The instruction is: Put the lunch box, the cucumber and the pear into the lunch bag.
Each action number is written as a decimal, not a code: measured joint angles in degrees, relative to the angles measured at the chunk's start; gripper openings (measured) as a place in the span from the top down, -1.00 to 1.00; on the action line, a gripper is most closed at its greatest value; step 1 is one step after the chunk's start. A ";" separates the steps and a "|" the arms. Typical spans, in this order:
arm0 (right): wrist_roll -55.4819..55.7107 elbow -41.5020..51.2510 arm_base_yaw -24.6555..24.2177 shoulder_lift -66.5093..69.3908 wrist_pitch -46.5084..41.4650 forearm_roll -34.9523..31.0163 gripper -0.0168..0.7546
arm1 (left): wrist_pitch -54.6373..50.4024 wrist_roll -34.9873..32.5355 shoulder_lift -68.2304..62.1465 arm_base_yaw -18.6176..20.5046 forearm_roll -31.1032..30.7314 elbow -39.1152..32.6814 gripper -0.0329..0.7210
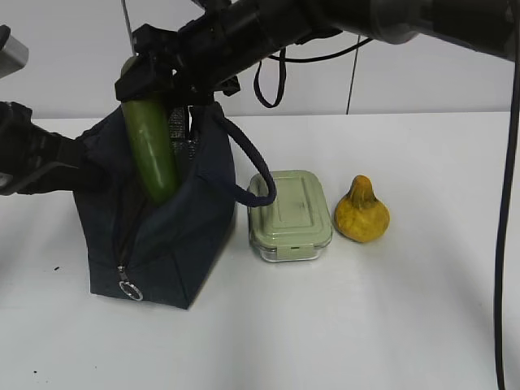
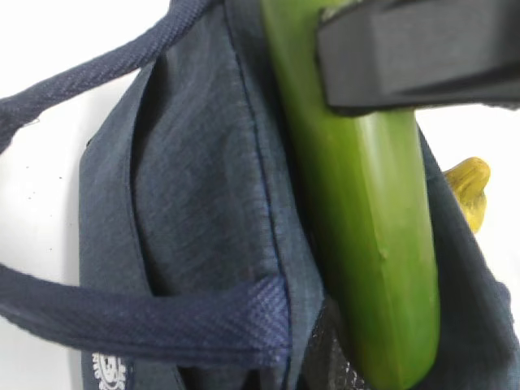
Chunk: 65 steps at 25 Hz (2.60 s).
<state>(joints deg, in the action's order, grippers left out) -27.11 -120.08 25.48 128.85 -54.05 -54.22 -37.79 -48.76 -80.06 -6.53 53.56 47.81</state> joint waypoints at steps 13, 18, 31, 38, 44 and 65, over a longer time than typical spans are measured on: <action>-0.21 0.00 -0.53 0.00 -1.67 6.37 -0.65 | 0.04 0.00 0.00 0.00 0.07 0.00 0.96; -0.40 0.00 -3.42 -0.13 -4.07 6.37 -0.65 | -0.26 0.00 0.00 0.00 0.07 0.00 0.96; 7.13 1.07 -14.03 -9.77 -11.86 30.81 -0.57 | -0.40 0.00 0.00 0.00 0.02 0.00 0.96; 10.98 16.26 -14.03 -9.96 -13.55 41.48 -0.56 | -0.40 0.00 0.00 0.00 0.02 0.00 0.96; 12.01 23.76 -14.03 -9.96 -8.58 44.30 -0.56 | -0.40 0.00 0.00 0.00 0.02 0.00 0.96; 12.11 24.65 -14.03 -16.50 -4.69 42.86 0.56 | -0.64 0.00 0.00 0.00 0.02 0.00 0.96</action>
<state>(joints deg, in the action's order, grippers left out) -15.00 -95.43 11.45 112.35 -58.74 -11.35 -38.43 -48.76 -80.06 -6.53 53.58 47.81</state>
